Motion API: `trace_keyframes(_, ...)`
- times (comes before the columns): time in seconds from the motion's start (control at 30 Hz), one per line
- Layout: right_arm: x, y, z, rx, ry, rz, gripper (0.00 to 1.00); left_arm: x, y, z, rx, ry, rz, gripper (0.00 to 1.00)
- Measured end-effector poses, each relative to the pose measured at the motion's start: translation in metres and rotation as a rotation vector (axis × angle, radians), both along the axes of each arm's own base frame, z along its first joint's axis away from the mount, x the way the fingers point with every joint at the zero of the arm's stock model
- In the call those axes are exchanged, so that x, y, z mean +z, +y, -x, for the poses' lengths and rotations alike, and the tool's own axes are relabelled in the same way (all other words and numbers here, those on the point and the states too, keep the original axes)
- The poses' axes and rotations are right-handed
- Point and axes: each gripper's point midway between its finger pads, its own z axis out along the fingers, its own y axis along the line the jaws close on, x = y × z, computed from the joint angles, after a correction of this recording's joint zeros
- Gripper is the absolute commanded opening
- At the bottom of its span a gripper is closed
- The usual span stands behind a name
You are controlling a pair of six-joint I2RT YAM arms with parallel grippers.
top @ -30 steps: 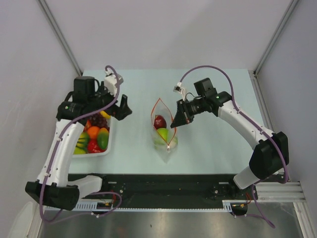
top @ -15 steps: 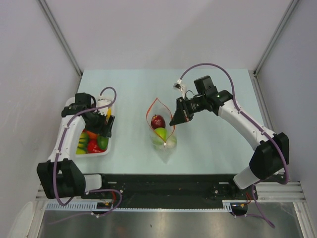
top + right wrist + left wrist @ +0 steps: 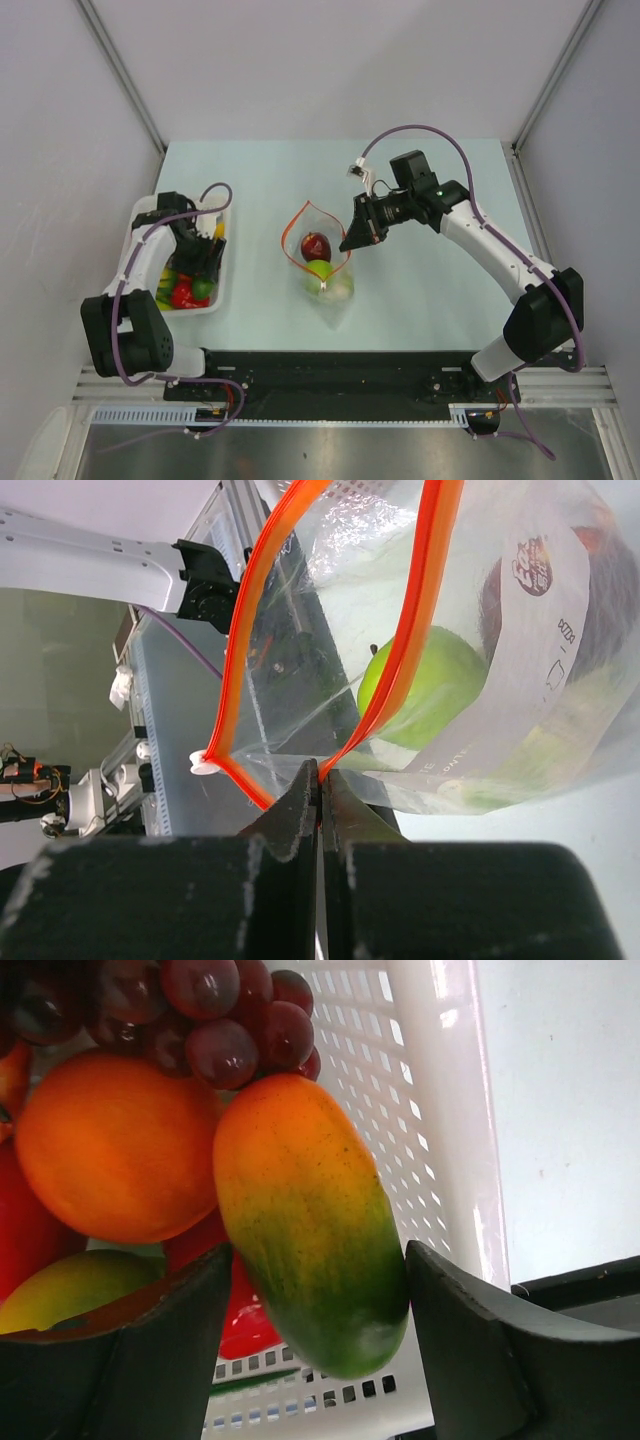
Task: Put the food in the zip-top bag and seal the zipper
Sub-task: Pick up the fake fruit from the bin.
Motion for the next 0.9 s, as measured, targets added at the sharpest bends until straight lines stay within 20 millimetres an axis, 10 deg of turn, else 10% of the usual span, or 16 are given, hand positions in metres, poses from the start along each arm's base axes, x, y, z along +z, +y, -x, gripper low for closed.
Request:
trace_keyframes(0.23,-0.001,0.001,0.000,-0.001,-0.005,0.004,0.00,-0.006,-0.003,0.002,0.014,0.026,0.018,0.36)
trace_keyframes(0.47,-0.002,0.002,0.001,0.001,-0.008,0.009,0.00,0.017,-0.002,-0.008,0.022,-0.011,0.018,0.25)
trace_keyframes(0.73,-0.005,0.003,-0.002,-0.004,-0.008,0.015,0.00,0.119,-0.029,-0.050,-0.013,-0.306,0.141,0.27)
trace_keyframes(0.9,-0.004,0.004,-0.002,-0.003,-0.011,0.013,0.00,0.205,-0.104,-0.062,-0.170,-0.515,0.341,0.29)
